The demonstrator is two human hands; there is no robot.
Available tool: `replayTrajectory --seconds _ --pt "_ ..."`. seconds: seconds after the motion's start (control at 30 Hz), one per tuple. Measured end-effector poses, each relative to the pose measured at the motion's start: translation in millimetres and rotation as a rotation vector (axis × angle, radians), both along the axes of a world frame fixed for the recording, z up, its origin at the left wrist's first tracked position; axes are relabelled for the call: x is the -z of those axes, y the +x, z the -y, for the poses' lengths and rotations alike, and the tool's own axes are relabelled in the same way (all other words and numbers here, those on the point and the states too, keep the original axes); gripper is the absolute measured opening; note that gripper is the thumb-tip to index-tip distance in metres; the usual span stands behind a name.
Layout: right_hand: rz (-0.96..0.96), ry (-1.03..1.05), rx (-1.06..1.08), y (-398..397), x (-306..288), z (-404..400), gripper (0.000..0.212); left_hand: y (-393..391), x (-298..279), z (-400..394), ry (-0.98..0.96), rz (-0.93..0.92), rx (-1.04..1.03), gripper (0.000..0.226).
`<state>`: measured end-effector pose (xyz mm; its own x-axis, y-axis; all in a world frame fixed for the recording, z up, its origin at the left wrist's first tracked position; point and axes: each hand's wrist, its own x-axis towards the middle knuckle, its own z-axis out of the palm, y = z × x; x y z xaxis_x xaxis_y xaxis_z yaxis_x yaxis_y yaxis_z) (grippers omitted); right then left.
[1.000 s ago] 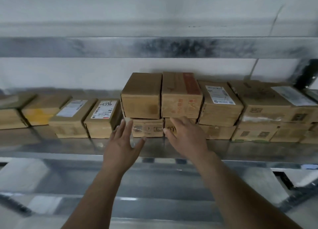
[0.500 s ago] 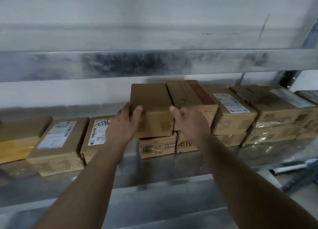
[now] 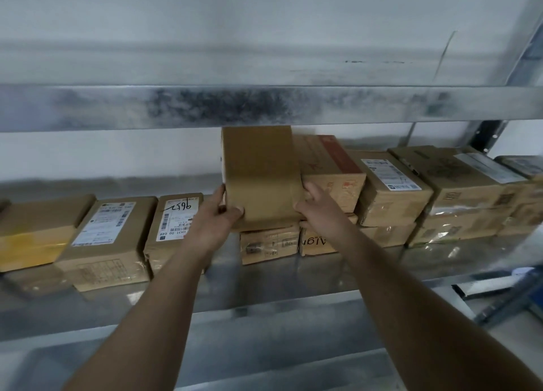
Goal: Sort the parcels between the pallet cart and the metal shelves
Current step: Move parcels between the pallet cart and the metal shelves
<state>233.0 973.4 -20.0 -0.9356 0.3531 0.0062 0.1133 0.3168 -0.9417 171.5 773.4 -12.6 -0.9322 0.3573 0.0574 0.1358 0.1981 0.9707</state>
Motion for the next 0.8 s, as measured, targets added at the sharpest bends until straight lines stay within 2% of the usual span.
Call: replayTrajectory --seconds 0.1,0.17,0.47,0.6,0.8 --pt "-0.045 0.052 -0.114 24.5 2.5 5.9 0.058 27.9 7.4 6.8 0.074 -0.037 -0.017 0.056" --pt "-0.042 0.136 -0.107 41.5 7.1 10.3 0.068 47.9 12.5 13.4 0.104 -0.083 -0.016 0.057" --pt "-0.115 0.192 -0.006 139.6 24.4 14.0 0.070 126.2 40.1 11.4 0.159 -0.155 0.064 0.062" --pt "-0.171 0.208 0.080 182.6 26.4 -1.7 0.070 154.9 40.5 -14.9 0.179 -0.188 0.129 0.065" --pt "-0.142 0.225 0.207 249.9 32.1 -41.2 0.068 197.6 45.3 -69.9 0.151 -0.162 0.243 0.069"
